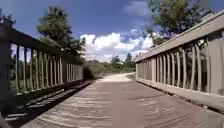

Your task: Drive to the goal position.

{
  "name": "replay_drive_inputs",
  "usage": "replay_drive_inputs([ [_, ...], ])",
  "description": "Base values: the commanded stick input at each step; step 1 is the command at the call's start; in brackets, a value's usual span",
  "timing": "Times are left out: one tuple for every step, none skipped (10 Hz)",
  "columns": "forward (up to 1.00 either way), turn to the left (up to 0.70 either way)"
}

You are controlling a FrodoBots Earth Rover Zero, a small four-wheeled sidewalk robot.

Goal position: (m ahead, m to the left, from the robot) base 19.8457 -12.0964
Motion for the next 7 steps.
replay_drive_inputs([
  [0.5,0.0],
  [0.5,0.0],
  [0.5,0.0],
  [0.5,0.0],
  [0.5,0.0],
  [0.5,0.0],
  [0.5,0.0],
])
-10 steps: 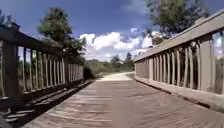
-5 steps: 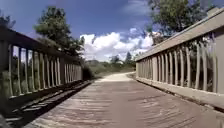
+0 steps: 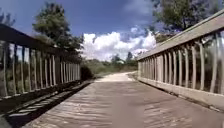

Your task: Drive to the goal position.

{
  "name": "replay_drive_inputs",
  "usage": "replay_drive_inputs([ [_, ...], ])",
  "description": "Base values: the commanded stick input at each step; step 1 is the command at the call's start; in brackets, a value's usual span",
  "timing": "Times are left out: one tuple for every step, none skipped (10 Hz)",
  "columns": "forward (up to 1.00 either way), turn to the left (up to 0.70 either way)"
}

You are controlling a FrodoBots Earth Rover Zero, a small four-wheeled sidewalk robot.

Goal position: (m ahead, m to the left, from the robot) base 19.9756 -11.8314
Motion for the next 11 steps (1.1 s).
replay_drive_inputs([
  [0.5,0.0],
  [0.5,0.0],
  [0.5,0.0],
  [0.5,0.0],
  [0.5,0.0],
  [0.5,0.0],
  [0.5,0.0],
  [0.5,0.0],
  [0.5,0.0],
  [0.5,0.0],
  [0.5,0.0],
])
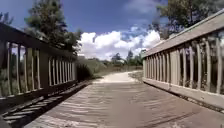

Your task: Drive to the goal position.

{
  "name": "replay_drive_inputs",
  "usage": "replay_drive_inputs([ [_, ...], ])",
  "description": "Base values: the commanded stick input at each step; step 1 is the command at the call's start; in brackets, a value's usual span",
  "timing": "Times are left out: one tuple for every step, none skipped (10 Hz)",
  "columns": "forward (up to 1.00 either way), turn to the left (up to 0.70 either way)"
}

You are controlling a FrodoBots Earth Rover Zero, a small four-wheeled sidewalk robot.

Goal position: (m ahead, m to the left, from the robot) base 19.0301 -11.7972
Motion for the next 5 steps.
replay_drive_inputs([
  [0.5,0.0],
  [0.5,0.0],
  [0.5,0.0],
  [0.5,0.0],
  [0.5,0.0],
])
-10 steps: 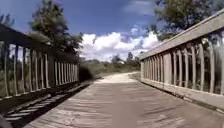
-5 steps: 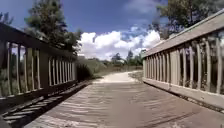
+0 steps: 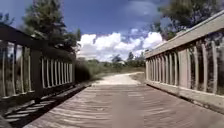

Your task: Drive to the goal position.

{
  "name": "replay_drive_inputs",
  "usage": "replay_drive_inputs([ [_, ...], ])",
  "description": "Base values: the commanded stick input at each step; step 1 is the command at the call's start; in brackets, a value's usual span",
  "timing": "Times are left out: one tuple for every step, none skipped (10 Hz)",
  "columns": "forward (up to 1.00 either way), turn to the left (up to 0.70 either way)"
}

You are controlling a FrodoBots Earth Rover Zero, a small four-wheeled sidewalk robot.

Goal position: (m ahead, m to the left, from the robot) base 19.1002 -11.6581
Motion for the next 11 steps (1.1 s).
replay_drive_inputs([
  [0.5,0.0],
  [0.5,0.0],
  [0.5,0.0],
  [0.5,0.0],
  [0.5,0.0],
  [0.5,0.0],
  [0.5,0.0],
  [0.5,0.0],
  [0.5,0.0],
  [0.5,0.0],
  [0.5,0.0],
])
